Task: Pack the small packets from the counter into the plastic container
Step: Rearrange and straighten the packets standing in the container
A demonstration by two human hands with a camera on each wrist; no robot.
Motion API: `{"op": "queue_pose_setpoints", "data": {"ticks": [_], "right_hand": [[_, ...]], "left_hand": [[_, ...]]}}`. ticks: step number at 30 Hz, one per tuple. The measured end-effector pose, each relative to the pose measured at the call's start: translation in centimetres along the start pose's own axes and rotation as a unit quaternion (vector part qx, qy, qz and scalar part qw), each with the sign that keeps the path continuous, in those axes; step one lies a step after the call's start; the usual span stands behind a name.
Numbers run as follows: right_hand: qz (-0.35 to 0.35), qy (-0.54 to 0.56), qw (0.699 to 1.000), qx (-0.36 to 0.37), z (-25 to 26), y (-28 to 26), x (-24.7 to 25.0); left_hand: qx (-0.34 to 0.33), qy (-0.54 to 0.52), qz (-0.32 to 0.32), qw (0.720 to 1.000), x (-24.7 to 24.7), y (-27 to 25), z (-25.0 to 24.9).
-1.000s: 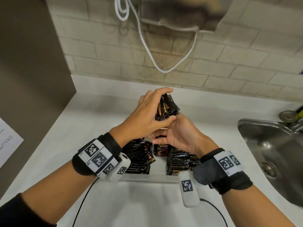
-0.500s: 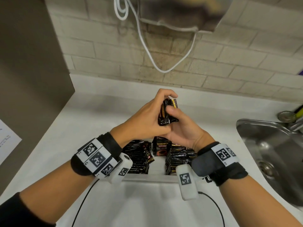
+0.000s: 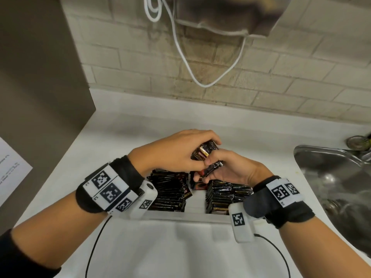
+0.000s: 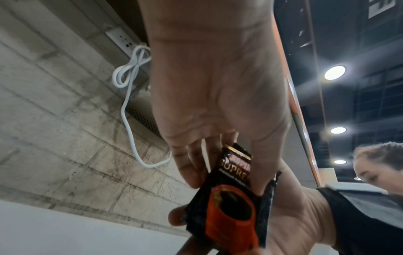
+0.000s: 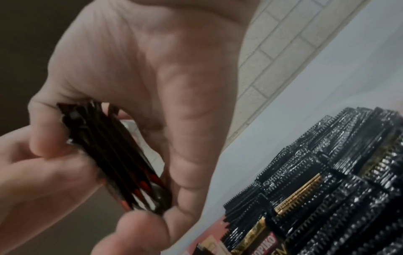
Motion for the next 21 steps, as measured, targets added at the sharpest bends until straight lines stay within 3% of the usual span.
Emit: {"op": "queue_pose_setpoints", "data": {"ticks": [5,10,16,21], "right_hand": [[-0.010,-0.052,0.999,0.000,-0.5,-0.1,0.6],[-0.017,-0.193,0.981,-0.002,-0.6,-1.1,1.7],[-0.145,-0.333,0.930,0.049,0.0,-2.4,5.3],[-0.195,-0.428,0.875,0.115,-0.1,-3.9,5.9]], "left_hand": [[0.042,-0.004,0.006,0.999,-1.5,0.3,1.0],[0.115,-0.074,-0.026,0.990,-3.1,-0.1,2.8],[0.249,-0.105,-0.056,0.961,-6.2,-0.4,5.4],[0.289,-0.078,-0.059,0.952,-8.6,0.4,5.7]]}}
Point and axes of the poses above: each hand's wrist, its own y-axis towards the middle knuckle, its own x-axis out of the back of the hand, z = x × y, the point moved 8 cm from there along y, towards the middle knuckle, and after that the axes turned 11 degrees about x, right-handed, at the moved point
